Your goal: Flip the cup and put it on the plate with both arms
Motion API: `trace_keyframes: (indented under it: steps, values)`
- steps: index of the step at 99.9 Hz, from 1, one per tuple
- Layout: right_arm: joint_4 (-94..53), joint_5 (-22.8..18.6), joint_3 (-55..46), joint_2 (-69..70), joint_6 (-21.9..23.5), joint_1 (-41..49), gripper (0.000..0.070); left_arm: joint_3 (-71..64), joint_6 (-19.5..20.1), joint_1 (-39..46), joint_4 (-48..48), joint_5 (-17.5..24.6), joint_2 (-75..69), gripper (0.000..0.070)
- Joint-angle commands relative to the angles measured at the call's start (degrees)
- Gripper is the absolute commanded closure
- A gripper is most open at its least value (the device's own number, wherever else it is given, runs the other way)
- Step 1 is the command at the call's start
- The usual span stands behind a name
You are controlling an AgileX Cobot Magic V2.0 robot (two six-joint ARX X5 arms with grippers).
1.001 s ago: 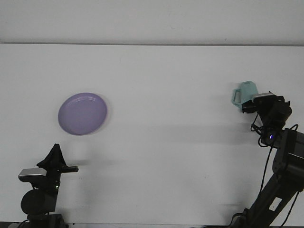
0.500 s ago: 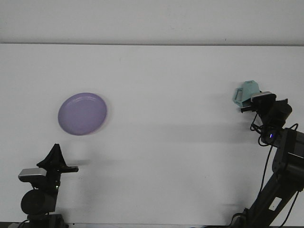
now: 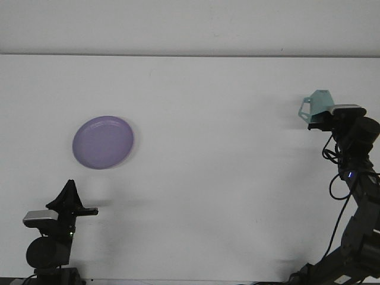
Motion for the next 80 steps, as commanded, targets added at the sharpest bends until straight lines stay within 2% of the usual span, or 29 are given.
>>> trace_keyframes:
  steps: [1,17,41,52,63,80]
  values:
    - [-4.72,-0.24,1.01,-3.30,5.55,0.74,0.0692,-1.01,0.02,0.09,0.50,-0.13,-0.09,0.0688]
    - [-22.23,-0.26,1.01,-14.36,10.05,4.28,0.0692,-1.01,0.00,0.09,0.50,-0.13,-0.09,0.0688]
    - [-47.08,-1.42,1.18,-26.99,10.99,14.93,0.0693,-1.01,-0.20,0.09,0.48,-0.13,-0.09,0.0688]
    - [-58.03,-3.52,2.64,-28.35,11.02,21.51,0.0693,-1.01,-0.20,0.09,0.50,-0.13,-0.09,0.0688]
    - [-67.28,-3.15,4.79,-27.93,10.67,29.27,0.0693,-1.01,-0.46,0.09,0.52,-0.13,-0.09,0.0688]
    - [-72.24,-2.58,7.15,-26.10,10.34,41.35,0.0693,-1.01,-0.48,0.09,0.50,-0.11,-0.09,0.0688]
